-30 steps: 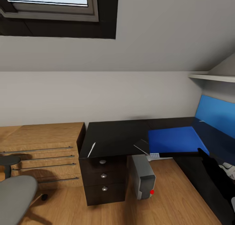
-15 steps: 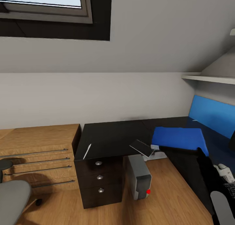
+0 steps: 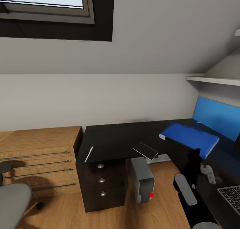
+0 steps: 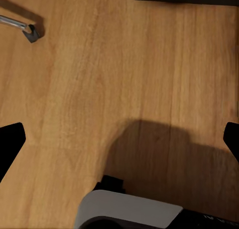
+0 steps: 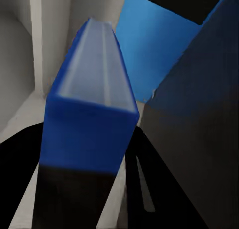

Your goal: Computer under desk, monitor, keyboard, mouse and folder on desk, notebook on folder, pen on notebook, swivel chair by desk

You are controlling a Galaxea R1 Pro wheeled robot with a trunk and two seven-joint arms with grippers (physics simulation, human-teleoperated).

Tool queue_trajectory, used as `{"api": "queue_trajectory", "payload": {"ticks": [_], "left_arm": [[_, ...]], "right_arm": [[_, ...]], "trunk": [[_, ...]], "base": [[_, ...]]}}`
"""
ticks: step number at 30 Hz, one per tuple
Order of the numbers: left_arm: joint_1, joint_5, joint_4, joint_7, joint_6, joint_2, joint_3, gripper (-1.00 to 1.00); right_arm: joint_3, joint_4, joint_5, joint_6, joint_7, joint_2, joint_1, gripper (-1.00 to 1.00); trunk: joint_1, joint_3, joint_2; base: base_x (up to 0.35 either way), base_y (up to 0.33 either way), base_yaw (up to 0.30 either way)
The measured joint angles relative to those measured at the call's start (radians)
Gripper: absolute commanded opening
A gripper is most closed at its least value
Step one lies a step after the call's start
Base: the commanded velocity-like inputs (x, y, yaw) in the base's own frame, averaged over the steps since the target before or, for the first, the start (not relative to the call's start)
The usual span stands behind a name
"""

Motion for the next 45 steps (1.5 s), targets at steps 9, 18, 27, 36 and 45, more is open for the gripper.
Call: {"api": "queue_trajectory", "payload": {"ticks": [9,18,27,36,45], "left_arm": [[0.0,0.003,0.002,0.005,-0.001,-0.003,0.001,1.0],[0.0,0.0,0.003,0.005,-0.004,-0.003,0.0,1.0],[0.0,0.0,0.028,0.005,-0.067,-0.006,-0.002,1.0],[0.0,0.0,0.034,0.005,-0.068,-0.006,-0.002,1.0],[0.0,0.002,0.034,0.004,-0.069,-0.006,-0.001,1.0]], "right_arm": [[-0.007,0.042,-0.227,-0.203,-0.028,0.032,-0.021,-1.0],[-0.008,0.041,-0.232,-0.203,-0.027,0.039,-0.021,-1.0],[-0.016,0.053,-0.234,-0.198,-0.028,0.031,-0.02,-1.0],[-0.021,0.122,-0.244,-0.193,-0.028,-0.026,-0.025,-1.0],[-0.02,0.131,-0.349,-0.172,-0.028,-0.032,-0.031,-1.0]], "trunk": [[0.0,0.0,0.0],[0.0,0.0,0.0],[-0.001,0.0,0.0],[0.0,0.0,0.0],[0.0,0.0,0.0]], "base": [[0.0,0.0,0.0],[0.065,-0.001,0.0],[0.303,-0.121,0.0],[0.106,-0.118,0.0],[0.002,-0.003,0.0]]}}
